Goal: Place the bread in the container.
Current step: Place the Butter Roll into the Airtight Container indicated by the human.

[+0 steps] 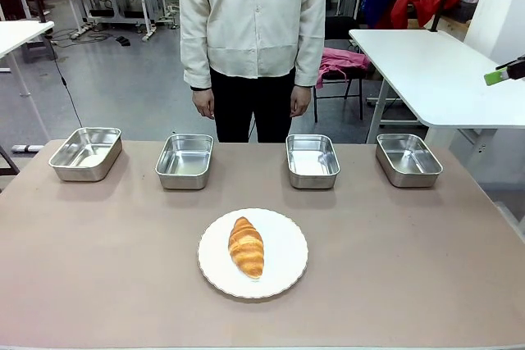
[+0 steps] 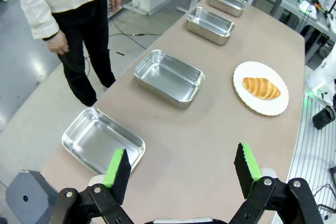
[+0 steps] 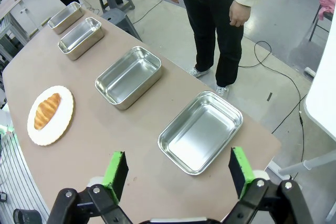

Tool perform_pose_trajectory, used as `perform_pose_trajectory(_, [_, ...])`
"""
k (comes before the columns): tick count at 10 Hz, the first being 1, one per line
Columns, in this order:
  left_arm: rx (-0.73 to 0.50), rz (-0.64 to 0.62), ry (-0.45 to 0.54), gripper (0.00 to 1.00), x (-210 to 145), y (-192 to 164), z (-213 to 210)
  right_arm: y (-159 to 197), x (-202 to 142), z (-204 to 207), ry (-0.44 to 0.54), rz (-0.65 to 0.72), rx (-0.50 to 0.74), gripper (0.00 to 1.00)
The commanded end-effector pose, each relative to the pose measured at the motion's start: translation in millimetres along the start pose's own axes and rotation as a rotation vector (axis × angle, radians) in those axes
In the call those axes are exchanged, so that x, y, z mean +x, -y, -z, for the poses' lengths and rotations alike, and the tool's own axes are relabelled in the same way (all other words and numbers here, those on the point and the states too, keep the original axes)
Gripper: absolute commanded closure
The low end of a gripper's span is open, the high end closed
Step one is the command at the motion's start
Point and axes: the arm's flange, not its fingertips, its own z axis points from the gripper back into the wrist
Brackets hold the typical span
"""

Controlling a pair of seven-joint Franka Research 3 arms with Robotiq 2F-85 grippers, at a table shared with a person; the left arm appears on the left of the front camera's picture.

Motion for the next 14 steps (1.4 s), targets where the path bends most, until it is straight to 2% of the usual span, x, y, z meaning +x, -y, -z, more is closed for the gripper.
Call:
perform_pose_trajectory(1, [-0.002, 0.010, -0.010, 0.00, 0.1, 1.6, -1.5, -3.0, -0.1, -0.3, 0.012, -0.004, 0.005, 0.00])
perform_pose_trajectory(14, [-0.002, 0.010, -0.010, 0.00, 0.1, 1.6, -1.5, -3.0, -0.1, -0.3, 0.012, -0.004, 0.005, 0.00])
